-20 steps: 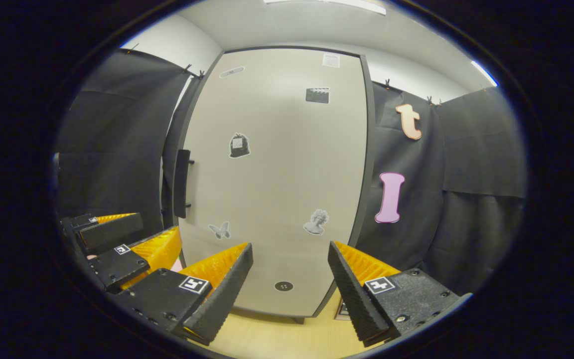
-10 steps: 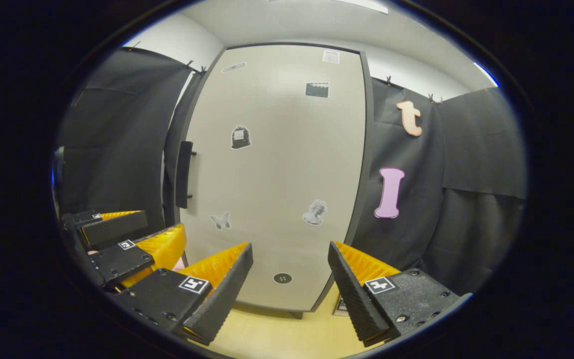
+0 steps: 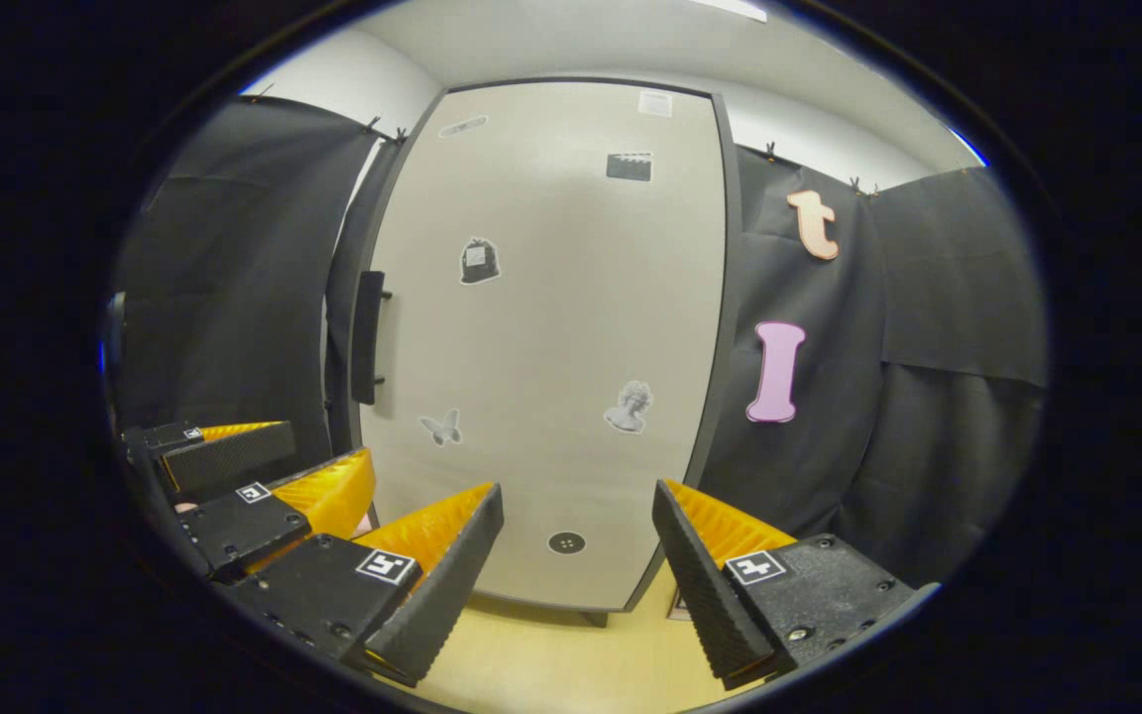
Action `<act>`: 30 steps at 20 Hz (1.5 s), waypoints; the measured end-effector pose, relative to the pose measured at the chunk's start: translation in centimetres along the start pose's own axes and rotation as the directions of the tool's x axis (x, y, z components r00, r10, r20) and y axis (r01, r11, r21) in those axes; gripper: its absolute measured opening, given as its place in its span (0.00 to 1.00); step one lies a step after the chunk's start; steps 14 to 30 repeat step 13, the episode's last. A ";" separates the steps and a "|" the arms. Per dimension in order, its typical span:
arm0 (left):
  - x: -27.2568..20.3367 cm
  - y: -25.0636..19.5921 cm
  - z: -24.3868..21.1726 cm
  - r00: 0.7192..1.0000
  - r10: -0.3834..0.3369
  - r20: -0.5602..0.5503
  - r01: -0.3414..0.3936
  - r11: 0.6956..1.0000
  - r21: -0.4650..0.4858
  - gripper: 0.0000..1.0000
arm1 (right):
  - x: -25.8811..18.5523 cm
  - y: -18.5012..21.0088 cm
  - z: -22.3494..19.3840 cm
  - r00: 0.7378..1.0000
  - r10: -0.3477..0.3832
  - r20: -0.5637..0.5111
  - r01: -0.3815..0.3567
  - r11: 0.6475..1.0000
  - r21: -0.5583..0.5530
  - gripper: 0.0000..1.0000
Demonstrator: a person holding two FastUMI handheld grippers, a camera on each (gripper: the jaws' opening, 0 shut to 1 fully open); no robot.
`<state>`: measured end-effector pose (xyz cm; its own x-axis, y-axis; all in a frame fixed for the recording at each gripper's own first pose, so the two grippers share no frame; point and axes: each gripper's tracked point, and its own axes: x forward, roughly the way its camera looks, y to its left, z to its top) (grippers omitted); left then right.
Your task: Open the cabinet door with the right hand, grasp the bottle in the cabinet with the left hand and place it on the coaster, then close the cabinet door with the right hand.
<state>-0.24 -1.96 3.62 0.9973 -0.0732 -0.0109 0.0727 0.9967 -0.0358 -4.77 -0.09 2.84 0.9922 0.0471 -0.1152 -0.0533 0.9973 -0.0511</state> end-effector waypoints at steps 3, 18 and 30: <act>-0.3 -0.1 0.2 1.000 -0.005 0.005 0.005 1.000 -0.003 0.95 | 0.1 0.0 -0.1 1.000 0.002 -0.004 -0.002 1.000 0.000 0.99; -0.3 -0.8 -0.1 1.000 -0.016 0.000 0.016 1.000 -0.010 0.95 | 0.2 -0.3 -0.4 1.000 -0.001 -0.016 0.001 1.000 0.007 0.98; -0.3 -0.8 -0.1 1.000 -0.016 0.000 0.016 1.000 -0.010 0.95 | 0.2 -0.3 -0.4 1.000 -0.001 -0.016 0.001 1.000 0.007 0.98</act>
